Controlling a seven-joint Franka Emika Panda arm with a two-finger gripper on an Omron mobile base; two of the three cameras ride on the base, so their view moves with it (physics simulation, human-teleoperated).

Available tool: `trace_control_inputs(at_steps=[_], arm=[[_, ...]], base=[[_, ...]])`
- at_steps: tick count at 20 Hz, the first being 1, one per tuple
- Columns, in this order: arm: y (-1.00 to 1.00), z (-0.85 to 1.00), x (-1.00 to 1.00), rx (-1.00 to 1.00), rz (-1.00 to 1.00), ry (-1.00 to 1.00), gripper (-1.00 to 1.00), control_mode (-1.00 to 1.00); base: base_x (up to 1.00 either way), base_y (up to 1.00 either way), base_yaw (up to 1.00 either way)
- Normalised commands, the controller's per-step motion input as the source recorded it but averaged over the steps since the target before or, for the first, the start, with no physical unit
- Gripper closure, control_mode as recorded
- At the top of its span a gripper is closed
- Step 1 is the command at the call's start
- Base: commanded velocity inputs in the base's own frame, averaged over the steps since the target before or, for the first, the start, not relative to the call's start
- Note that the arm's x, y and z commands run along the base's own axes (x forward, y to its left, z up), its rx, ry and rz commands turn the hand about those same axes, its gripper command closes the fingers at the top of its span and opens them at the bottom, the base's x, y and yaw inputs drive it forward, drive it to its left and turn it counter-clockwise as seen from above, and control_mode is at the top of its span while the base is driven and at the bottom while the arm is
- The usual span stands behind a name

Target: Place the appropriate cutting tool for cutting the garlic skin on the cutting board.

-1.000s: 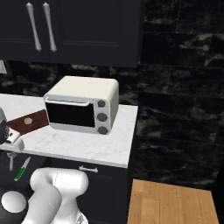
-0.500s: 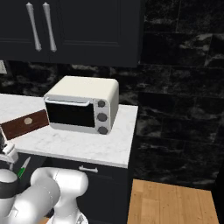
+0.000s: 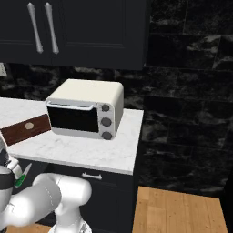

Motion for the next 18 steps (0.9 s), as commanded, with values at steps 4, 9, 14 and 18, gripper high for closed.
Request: trace_control_inputs(at_steps=[4, 9, 14, 18], arm=[[0.03, -0.51, 0.05, -0.04, -0.02, 0.0, -1.0, -1.0], [0.06, -0.26, 0.0, 0.0, 0.0, 0.0, -1.0, -1.0], [0.02, -0.04, -0.2, 0.0, 0.0, 0.0, -1.0, -1.0], [0.0, -0.07, -0.44, 0.0, 0.0, 0.0, -1.0, -1.0]], base=[[0.0, 0.0, 0.0], [0.0, 0.0, 0.0], [0.0, 0.0, 0.0], [0.0, 0.0, 0.0]])
